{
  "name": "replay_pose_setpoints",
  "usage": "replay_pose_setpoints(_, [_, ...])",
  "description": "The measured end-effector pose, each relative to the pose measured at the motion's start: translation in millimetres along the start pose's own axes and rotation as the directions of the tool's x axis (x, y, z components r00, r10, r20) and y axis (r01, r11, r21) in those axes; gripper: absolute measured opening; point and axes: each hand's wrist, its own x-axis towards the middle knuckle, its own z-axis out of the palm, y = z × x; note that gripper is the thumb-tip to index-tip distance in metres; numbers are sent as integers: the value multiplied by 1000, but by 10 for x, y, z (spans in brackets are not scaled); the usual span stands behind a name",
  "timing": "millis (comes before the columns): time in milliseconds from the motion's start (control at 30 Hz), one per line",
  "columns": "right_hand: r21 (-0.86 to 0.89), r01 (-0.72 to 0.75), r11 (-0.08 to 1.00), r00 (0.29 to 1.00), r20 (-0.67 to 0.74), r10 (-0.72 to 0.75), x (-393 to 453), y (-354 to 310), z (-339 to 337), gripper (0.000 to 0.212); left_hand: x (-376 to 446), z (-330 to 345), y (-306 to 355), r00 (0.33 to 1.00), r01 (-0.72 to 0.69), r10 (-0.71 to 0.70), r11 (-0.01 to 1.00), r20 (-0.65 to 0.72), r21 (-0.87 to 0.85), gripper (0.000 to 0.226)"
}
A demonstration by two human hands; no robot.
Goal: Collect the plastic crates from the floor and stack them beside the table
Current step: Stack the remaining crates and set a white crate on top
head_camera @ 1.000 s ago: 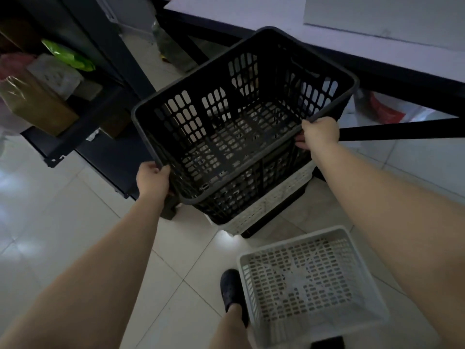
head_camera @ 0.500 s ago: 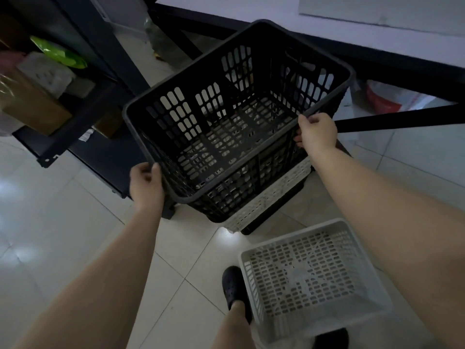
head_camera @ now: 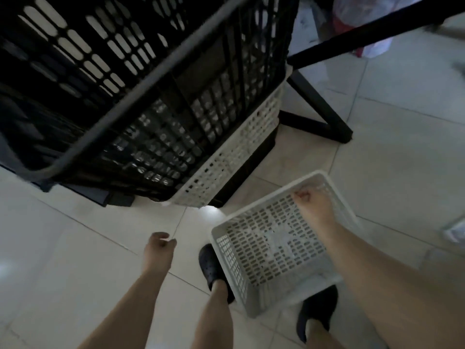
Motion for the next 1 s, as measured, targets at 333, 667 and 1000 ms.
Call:
replay_pose_setpoints(333, [-303, -226, 926, 974, -79, 212, 1048, 1499, 247, 67, 289, 1942, -947, 900, 415, -417, 909, 129, 47, 50])
replay_pose_setpoints(667, [-492, -299, 818, 954, -154, 256, 1840, 2015, 191, 103, 698, 2530, -1626, 887, 442, -459, 872, 40, 213, 37])
replay_pose_setpoints(1000, [-373, -335, 865, 932, -265, 247, 1392, 1959, -276, 49, 280, 1941, -1303, 963, 247, -231, 962, -142, 112, 11])
